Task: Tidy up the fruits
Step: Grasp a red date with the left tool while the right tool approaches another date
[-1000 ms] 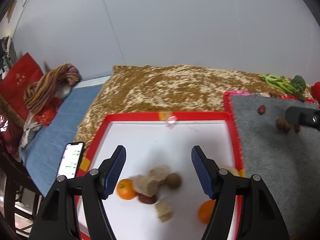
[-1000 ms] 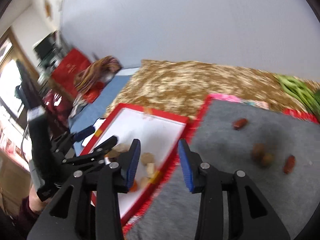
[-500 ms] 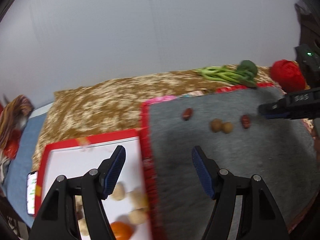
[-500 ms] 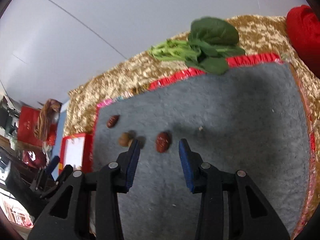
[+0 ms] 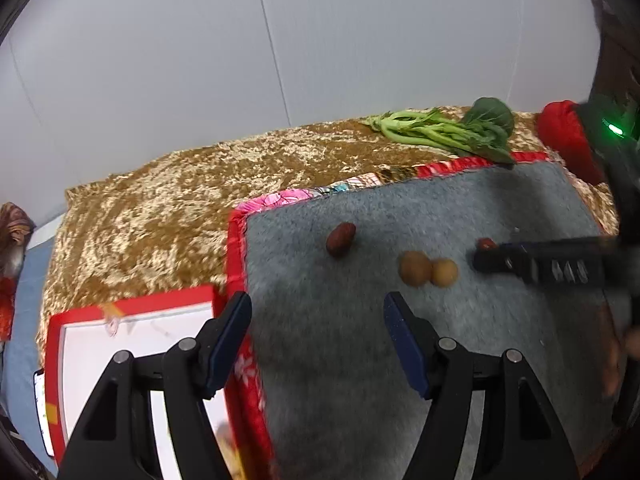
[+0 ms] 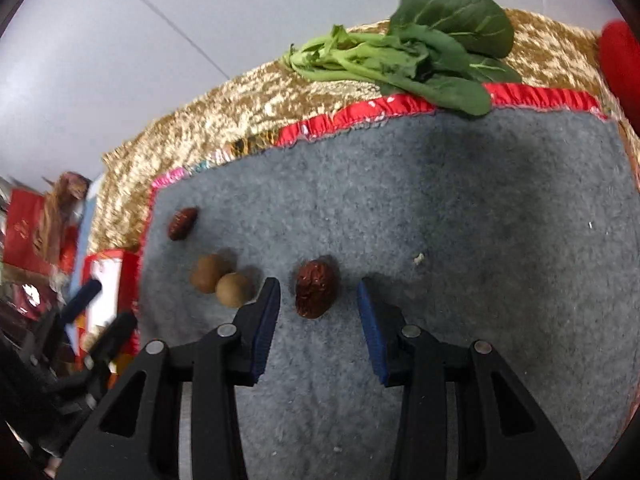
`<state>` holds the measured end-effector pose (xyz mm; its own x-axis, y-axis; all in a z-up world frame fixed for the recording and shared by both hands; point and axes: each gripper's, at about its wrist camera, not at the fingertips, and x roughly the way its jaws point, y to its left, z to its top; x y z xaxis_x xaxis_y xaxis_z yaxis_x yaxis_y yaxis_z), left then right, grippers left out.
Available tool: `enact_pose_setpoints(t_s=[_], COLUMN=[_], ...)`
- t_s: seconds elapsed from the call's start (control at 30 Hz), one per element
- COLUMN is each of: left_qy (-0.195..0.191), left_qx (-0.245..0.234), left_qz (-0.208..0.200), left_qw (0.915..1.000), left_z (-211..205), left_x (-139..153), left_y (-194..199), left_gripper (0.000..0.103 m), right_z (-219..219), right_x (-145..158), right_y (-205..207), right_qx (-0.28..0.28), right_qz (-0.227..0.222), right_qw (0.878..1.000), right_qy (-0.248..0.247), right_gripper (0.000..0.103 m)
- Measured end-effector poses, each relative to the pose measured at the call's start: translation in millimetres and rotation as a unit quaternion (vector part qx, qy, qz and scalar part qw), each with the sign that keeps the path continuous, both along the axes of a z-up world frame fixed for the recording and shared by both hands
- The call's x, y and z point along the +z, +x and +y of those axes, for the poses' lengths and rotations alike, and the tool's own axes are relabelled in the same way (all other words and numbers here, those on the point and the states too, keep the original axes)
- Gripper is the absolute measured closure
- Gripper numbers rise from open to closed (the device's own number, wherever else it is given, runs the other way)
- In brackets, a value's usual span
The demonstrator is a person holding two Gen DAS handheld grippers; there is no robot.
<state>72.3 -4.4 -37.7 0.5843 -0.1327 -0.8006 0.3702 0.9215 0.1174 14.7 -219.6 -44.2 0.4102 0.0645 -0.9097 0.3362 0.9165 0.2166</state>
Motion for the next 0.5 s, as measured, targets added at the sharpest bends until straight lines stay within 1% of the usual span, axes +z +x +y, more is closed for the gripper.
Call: enact_pose_setpoints(t_s=[0.03,0.1,0.2,0.3,0.4,0.47,0.5], left_qy=[0.007,0.013,0.007,0.02,0.017,0.016,0.016], left_qx=[0.006,0.015,0.012,-0.003,-0.015,-0.025,-0.032], left_qz=[0.003,0.005,0.008,0.004,0.02,0.03,0.035], left_qw=[1.0,0.9998,0.9999,0.9998,0.9995,0.9991,0.9987], left_z=[0,-1,-8,-20,-25,-29,-31], left_x=[-3,-6,-7,-11,-20,-25,-28], left_y=[8,19,34,43,53,57,58], left_gripper=[0.035,0.035,0.035,0.035,0.045,0.057,0.06], right_z=[4,7,5,6,5,6,6], right_x=[1,1,0,-2,-5,-6,-6], right_y=[1,1,1,4,4,5,6], right_qx=[0.009,0.022,0.028,0.031,0.034,0.035,0.036], right_qz=[0.002,0.005,0.008,0.012,0.013,0.013,0.013], right_qw=[1.0,0.999,0.999,0.999,0.999,0.999,0.999], right_qy=[-0.014,-0.023,-0.024,-0.023,-0.022,-0.021,-0.02], right_gripper=[0.064,0.073,0.074,0.074,0.074,0.074,0.074])
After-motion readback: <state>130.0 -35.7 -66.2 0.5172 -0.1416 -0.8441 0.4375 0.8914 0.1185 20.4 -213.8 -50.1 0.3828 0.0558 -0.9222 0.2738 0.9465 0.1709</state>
